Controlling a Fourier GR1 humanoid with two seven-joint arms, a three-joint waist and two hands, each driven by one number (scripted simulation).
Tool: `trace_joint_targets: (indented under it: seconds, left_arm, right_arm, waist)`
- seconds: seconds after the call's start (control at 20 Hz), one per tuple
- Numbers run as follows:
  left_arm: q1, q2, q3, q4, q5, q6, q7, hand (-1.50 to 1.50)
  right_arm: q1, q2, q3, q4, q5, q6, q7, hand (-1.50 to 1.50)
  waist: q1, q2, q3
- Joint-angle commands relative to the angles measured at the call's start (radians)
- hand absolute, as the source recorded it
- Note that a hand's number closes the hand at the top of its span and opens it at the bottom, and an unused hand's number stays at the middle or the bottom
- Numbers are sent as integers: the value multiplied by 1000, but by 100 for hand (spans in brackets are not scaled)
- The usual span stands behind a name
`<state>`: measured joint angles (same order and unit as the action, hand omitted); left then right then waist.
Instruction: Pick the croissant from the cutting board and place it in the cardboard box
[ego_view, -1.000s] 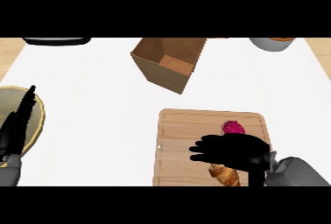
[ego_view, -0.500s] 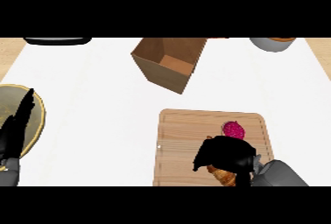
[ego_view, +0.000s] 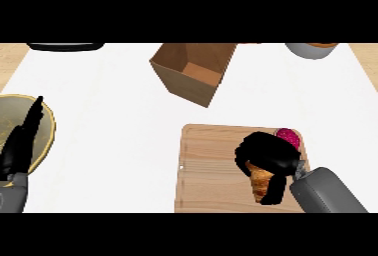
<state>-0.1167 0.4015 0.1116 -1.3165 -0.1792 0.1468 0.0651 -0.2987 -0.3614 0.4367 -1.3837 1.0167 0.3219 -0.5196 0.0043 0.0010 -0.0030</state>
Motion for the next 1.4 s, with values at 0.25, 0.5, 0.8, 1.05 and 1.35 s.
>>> trace_joint_targets:
  seconds: [0.25,0.5,0.8,1.05,1.35]
  left_arm:
    - [-23,-26,-28,-10,-6,-10,-2,0]
    - [-18,-15,-24,-44,-6,-20,27,0]
    - [-40,-12,5,56,-8,-17,-43,0]
    - [-34,-47,-12,16,-43,22,-1,0]
    - [-71,-41,4,30,-29,-4,23,0]
  right_arm:
    - [-321,-124,-431,424,-91,-85,87,150]
    - [-477,-175,-499,640,-61,-247,8,150]
    - [-581,-169,-586,667,-171,-328,-195,150]
    - [-715,-104,-573,741,-178,-285,-193,150]
    - [-824,-2,-588,760,-244,-150,-99,150]
  waist:
    - [49,21,6]
    - [56,17,6]
    - [27,14,4]
    - [21,7,3]
    - [12,3,3]
